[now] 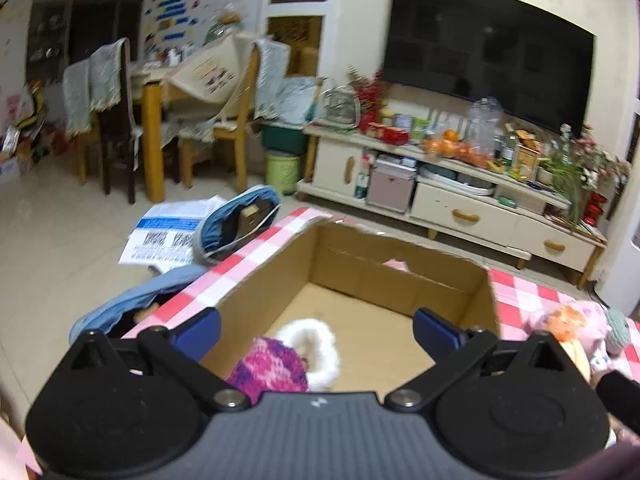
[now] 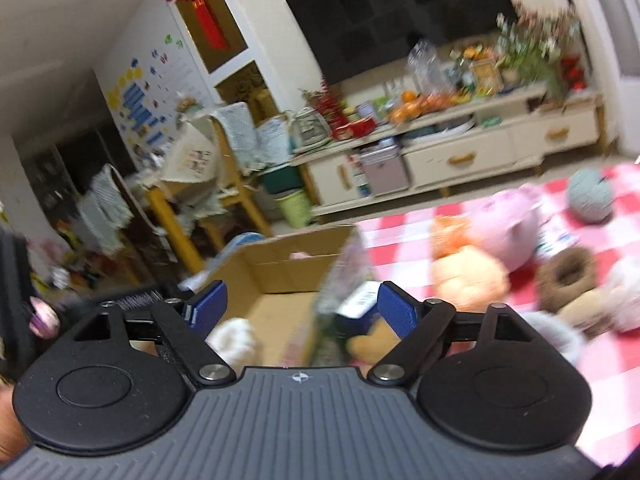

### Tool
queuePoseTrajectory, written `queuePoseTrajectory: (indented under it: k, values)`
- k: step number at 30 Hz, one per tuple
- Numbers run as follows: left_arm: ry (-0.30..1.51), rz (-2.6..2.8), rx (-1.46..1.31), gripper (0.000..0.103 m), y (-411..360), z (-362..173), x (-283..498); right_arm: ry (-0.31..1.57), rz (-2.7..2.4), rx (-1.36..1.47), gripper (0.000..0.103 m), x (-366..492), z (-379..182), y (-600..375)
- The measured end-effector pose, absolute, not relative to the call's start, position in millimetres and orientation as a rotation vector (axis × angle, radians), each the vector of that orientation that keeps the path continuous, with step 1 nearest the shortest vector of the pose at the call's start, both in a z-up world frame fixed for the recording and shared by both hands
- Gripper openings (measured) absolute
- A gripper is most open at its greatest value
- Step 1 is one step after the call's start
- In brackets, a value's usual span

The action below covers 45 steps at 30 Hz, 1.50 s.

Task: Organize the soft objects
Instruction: 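Move both open tools back over the remaining plush toys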

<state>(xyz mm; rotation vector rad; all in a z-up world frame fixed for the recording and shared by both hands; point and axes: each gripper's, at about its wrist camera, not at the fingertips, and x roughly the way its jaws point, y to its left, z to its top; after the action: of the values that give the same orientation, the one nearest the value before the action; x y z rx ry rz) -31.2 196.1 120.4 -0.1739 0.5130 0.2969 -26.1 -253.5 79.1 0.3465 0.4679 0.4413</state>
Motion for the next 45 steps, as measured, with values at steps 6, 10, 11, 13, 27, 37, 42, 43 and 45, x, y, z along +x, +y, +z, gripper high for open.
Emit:
queuePoseTrajectory:
  k: [6,10,11,13,27,37,42,43,45]
  values:
    - [0.509,0.236,-0.109,0.102,173.4,119.2,-30.8,0.443,0.337,0.245,0.103,-28.3,78.0,-264.0]
    - [0.499,0.212,-0.082,0.102,161.5,118.3,-32.9,0.417,0.263,0.216,0.103,-27.4,82.1,-274.8]
    - [0.494,0.206,-0.078,0.102,159.2,118.4,-33.7,0.411,0.248,0.21,0.103,-26.7,83.0,-274.1]
    - [0.485,0.197,-0.069,0.102,154.4,118.6,-34.8,0.398,0.225,0.206,0.103,-26.5,84.4,-277.3]
    - [0.461,0.138,-0.018,0.102,117.0,116.1,-39.1,0.37,0.122,0.205,0.103,-38.1,77.6,-290.9]
    - [0.462,0.086,0.018,0.102,90.2,113.5,-39.2,0.366,0.057,0.2,0.103,-38.3,76.3,-283.5]
    - [0.462,0.062,0.035,0.102,76.4,112.4,-40.4,0.369,0.022,0.203,0.103,-40.1,74.0,-284.4]
    - [0.462,0.056,0.04,0.102,73.8,112.0,-40.9,0.369,0.015,0.202,0.103,-40.4,73.7,-284.9]
    - [0.462,0.045,0.052,0.102,68.7,111.0,-41.4,0.369,0.002,0.201,0.103,-40.8,72.9,-285.5]
